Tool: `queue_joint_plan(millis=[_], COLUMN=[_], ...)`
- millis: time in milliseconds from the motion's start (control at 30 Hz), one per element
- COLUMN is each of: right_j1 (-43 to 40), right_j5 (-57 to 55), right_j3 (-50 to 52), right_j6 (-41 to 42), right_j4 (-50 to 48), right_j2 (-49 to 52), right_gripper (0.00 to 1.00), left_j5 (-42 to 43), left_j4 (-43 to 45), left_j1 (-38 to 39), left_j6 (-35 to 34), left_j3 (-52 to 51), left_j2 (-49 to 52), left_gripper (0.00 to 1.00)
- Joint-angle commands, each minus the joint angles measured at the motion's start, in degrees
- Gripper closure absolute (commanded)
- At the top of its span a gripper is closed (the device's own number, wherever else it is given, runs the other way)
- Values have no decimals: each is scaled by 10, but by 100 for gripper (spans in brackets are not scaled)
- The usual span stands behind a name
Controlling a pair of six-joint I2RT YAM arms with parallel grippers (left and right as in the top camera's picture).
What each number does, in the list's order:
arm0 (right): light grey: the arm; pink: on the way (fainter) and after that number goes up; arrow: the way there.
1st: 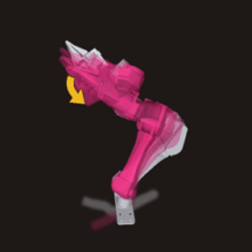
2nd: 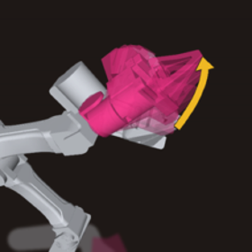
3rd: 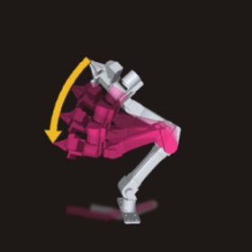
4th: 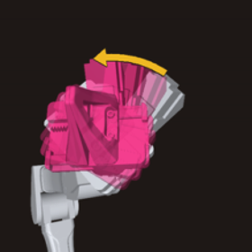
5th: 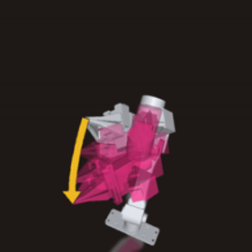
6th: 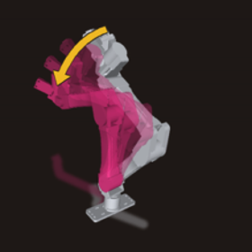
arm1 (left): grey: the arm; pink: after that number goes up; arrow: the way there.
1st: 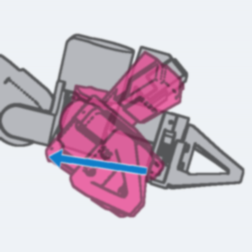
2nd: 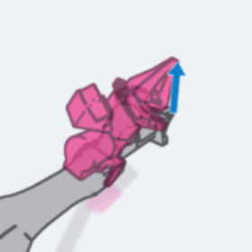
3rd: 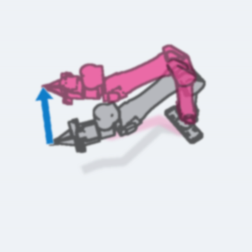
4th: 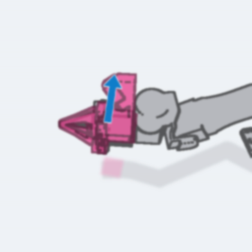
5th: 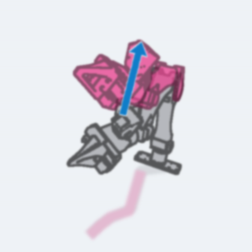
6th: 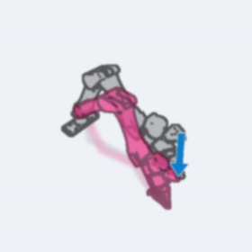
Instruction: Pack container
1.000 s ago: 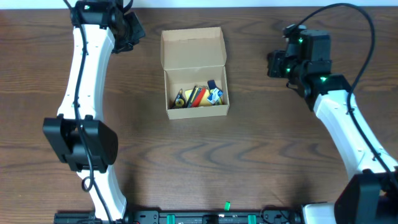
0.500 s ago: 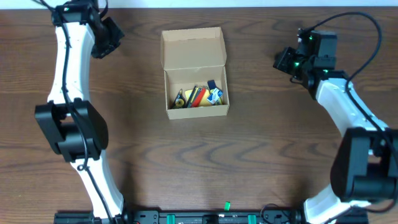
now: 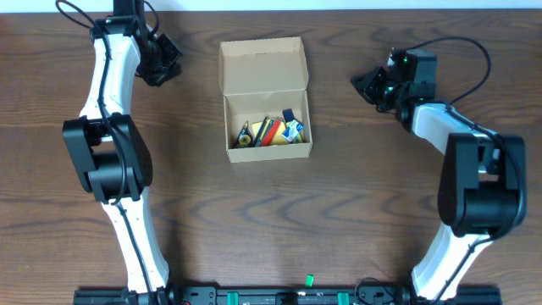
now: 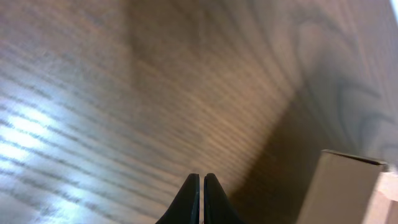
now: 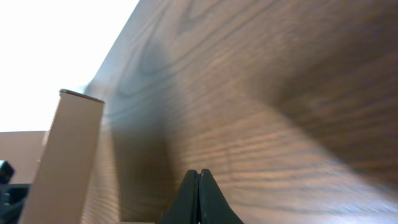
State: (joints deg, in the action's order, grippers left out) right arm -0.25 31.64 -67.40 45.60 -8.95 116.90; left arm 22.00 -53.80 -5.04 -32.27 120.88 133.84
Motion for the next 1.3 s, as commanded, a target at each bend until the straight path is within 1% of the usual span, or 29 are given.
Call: queue_joint_plan(millis=[0, 67, 167, 267, 467, 633, 767, 900, 1267], right_j1=[15, 22, 32, 35, 38, 52, 66, 79, 100], right_j5=[17, 23, 35, 34, 27, 37, 47, 47, 48], right_j3=[-18, -43, -86, -117, -123, -146, -181, -193, -216], right_j6=[63, 71, 71, 82, 106, 118, 130, 140, 146], right_j4=[-21, -24, -23, -10, -9, -15, -13, -9, -10], right_j2=[33, 56, 89, 107, 118, 147, 180, 197, 201], right_gripper=[99, 99, 99, 99, 99, 99, 99, 98, 99], left_j5=[6, 9, 45, 54, 141, 171, 170, 167, 176], left_j4=[1, 4, 21, 36, 80, 91, 103, 108, 108], left_j1=[0, 2, 7, 11, 11, 19, 33, 50, 58], left_j6=[-27, -44, -50, -72, -107, -117, -118, -123, -123], left_j3=[11, 11, 11, 11, 11, 11, 11, 11, 11], left_j2=[1, 4, 13, 25, 75, 101, 103, 103, 103], left_gripper=[94, 94, 95, 94, 94, 94, 94, 94, 94])
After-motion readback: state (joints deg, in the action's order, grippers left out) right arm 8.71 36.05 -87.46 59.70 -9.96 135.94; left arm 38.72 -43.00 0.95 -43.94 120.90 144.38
